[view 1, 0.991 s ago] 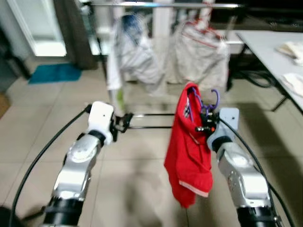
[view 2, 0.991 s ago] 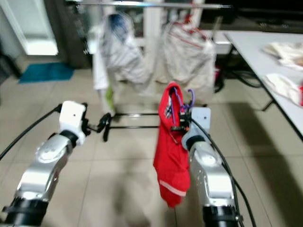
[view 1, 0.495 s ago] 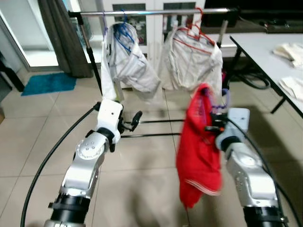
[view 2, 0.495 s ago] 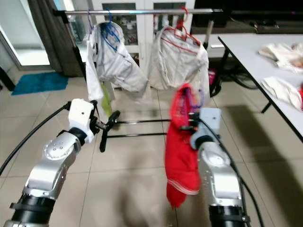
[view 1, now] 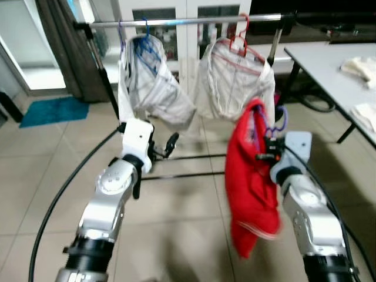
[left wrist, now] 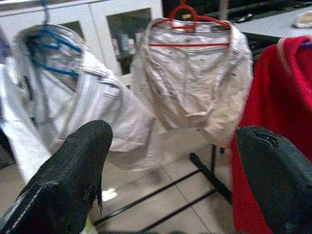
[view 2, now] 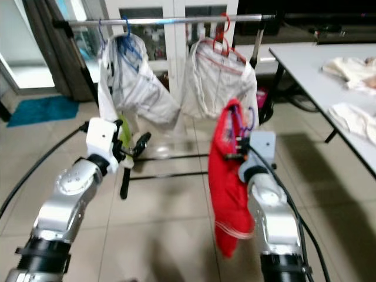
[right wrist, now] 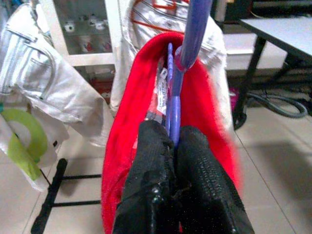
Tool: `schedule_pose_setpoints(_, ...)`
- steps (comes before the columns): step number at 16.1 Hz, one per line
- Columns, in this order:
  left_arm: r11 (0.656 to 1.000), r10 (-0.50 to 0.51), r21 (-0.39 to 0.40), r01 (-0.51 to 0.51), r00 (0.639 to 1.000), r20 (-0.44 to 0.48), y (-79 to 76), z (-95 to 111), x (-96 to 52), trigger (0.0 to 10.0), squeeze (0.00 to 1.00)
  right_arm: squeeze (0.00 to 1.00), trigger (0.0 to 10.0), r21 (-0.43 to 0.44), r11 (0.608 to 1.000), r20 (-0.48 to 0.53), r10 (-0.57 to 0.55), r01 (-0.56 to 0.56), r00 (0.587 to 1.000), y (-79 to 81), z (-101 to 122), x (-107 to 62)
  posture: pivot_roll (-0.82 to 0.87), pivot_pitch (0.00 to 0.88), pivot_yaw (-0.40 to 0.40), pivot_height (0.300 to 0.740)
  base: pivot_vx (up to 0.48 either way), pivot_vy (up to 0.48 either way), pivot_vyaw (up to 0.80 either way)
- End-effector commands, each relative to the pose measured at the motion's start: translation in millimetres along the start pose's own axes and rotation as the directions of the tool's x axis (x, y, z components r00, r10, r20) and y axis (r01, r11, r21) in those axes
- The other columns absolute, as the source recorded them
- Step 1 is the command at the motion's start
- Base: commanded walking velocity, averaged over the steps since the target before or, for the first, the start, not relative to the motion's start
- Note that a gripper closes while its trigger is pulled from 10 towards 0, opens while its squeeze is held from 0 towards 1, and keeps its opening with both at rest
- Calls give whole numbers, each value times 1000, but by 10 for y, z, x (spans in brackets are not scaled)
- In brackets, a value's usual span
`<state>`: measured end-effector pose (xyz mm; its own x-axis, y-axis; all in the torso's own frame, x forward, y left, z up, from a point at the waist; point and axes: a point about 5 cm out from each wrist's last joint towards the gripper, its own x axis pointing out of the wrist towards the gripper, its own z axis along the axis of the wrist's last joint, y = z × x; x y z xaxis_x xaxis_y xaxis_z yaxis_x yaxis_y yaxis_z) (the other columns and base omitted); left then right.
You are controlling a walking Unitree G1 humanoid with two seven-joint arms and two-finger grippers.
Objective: Hang hanger
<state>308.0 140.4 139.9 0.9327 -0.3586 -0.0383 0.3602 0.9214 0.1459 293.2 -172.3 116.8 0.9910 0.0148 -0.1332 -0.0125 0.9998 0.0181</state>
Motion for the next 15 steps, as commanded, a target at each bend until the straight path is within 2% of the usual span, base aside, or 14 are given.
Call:
schedule_pose_setpoints(1, 999, 30, 18, -30, 1000, -8, 107, -7, -41, 10000, 0, 0, 10000, -14, 999, 65, 48, -47, 997, 141, 127, 33, -78, 32, 16, 740, 371, 0, 0)
schedule_pose_setpoints(15, 999, 20, 37, -19, 1000, -17, 108, -21, -30, 10000, 0, 0, 10000, -24, 996, 74, 90, -89, 993, 202, 141, 80, -68, 22, 26, 740, 374, 0, 0)
